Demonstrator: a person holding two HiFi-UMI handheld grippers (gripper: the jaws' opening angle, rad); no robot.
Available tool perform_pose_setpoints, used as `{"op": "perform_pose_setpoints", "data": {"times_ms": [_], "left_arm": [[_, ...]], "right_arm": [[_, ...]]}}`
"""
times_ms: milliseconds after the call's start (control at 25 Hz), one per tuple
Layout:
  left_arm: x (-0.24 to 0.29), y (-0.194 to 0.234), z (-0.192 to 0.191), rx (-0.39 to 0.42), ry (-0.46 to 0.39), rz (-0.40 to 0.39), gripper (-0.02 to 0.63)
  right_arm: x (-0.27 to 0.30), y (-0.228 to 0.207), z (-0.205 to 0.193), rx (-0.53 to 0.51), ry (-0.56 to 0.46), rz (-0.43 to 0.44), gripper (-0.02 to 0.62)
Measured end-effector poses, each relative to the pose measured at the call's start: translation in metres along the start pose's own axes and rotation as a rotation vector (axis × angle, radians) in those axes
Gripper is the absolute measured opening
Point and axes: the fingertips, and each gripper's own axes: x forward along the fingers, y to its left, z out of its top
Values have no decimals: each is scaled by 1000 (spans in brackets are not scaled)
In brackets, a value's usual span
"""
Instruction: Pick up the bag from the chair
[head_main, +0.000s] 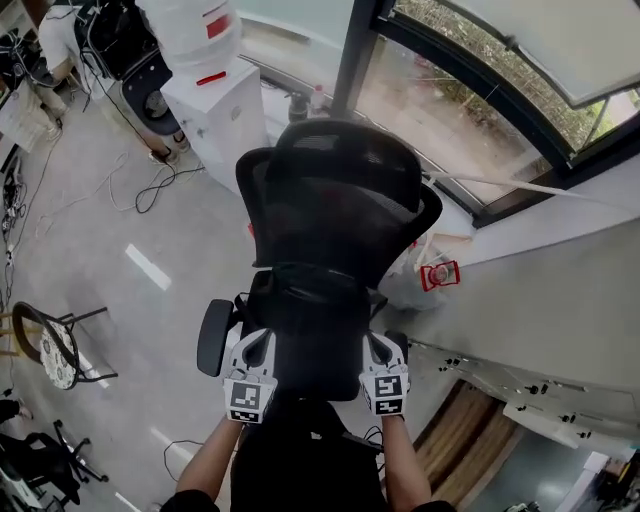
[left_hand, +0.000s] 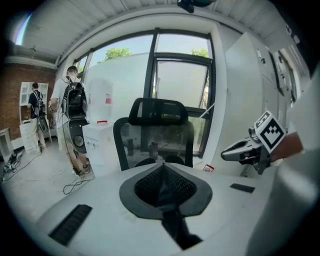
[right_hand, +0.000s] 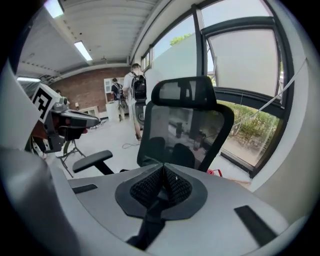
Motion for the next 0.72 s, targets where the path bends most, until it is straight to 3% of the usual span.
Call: {"op": "perform_pose_setpoints", "data": {"times_ms": [160,280,320,400,720], "left_arm": [[52,16,-38,-7,80,-29,9],[90,28,-70,9,134,-39,11],[103,32,-83,22,160,-36,26],[125,42,-111,37,216,-20,123],[202,84,-209,50,413,55,164]], "right_arm": [[66,-15,-28,-15,107,-23,2],[110,-30,-52,-56,195,-55,83],[123,-35,-60,-74,221,-68,97],[145,-43,-75,-101,266,-83,111],[208,-62,-138,-132,446,-78,130]]}}
